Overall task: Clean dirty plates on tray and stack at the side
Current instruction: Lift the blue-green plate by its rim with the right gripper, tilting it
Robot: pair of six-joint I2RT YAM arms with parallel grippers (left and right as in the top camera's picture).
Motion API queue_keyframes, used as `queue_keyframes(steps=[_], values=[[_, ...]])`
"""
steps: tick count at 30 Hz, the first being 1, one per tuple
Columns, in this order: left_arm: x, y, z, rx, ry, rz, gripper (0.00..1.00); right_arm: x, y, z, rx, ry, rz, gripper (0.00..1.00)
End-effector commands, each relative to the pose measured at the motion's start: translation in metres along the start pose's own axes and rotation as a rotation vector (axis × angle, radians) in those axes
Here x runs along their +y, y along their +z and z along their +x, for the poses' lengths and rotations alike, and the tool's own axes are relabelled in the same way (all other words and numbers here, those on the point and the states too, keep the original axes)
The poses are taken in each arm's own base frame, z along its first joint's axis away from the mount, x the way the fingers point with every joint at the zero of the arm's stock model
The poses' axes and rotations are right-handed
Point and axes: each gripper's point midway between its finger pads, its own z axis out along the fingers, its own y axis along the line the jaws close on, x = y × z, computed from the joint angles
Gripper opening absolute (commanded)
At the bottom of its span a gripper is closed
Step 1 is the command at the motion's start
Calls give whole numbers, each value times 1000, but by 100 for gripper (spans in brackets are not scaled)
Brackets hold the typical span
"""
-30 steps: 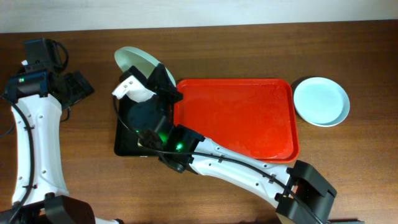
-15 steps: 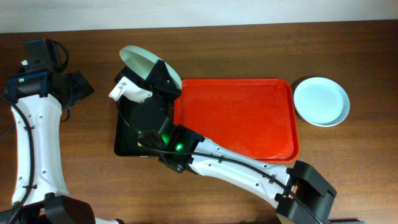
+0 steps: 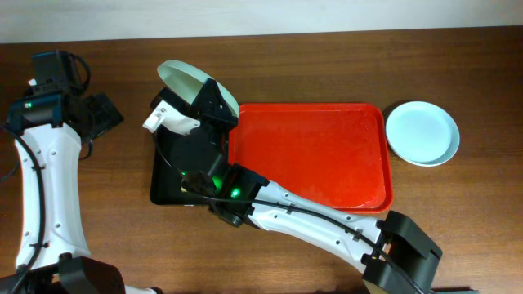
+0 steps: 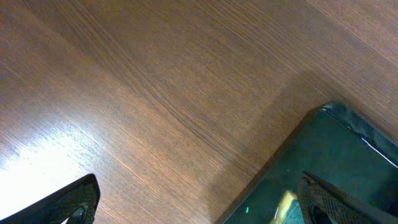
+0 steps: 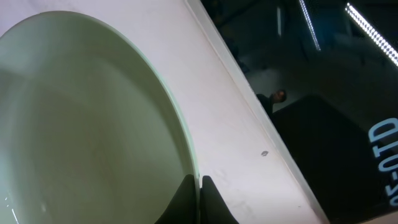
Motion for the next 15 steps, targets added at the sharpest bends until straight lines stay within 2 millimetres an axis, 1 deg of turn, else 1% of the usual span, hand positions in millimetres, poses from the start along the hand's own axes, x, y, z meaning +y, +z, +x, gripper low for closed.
queue_keyframes(steps=[1, 3, 4, 5, 6, 8, 10, 12, 13, 14, 15], values=[[3, -5, -3, -18, -11, -5, 99, -8, -5, -7, -6, 135, 4, 4], [3, -5, -3, -18, -11, -5, 99, -10, -4, -2, 16, 144, 17, 4], [3, -5, -3, -18, -11, -5, 99, -14, -2, 4, 41, 200, 41, 4], [3, -5, -3, -18, -11, -5, 99, -18, 0, 10, 64, 313, 65, 4], [3, -5, -3, -18, -11, -5, 99, -16, 2, 17, 82, 415, 71, 4], [3, -5, -3, -18, -11, -5, 99, -3, 6, 31, 121, 498, 46, 4], [3, -5, -3, -18, -11, -5, 99, 21, 8, 47, 171, 572, -41, 4], [3, -5, -3, -18, -11, -5, 99, 63, 6, 62, 240, 651, -256, 4], [3, -5, -3, -18, -11, -5, 99, 84, 6, 72, 305, 712, -384, 4], [3, -5, -3, -18, -11, -5, 99, 91, 10, 82, 352, 756, -435, 4], [3, -5, -3, -18, -11, -5, 99, 94, 13, 89, 386, 788, -457, 4]])
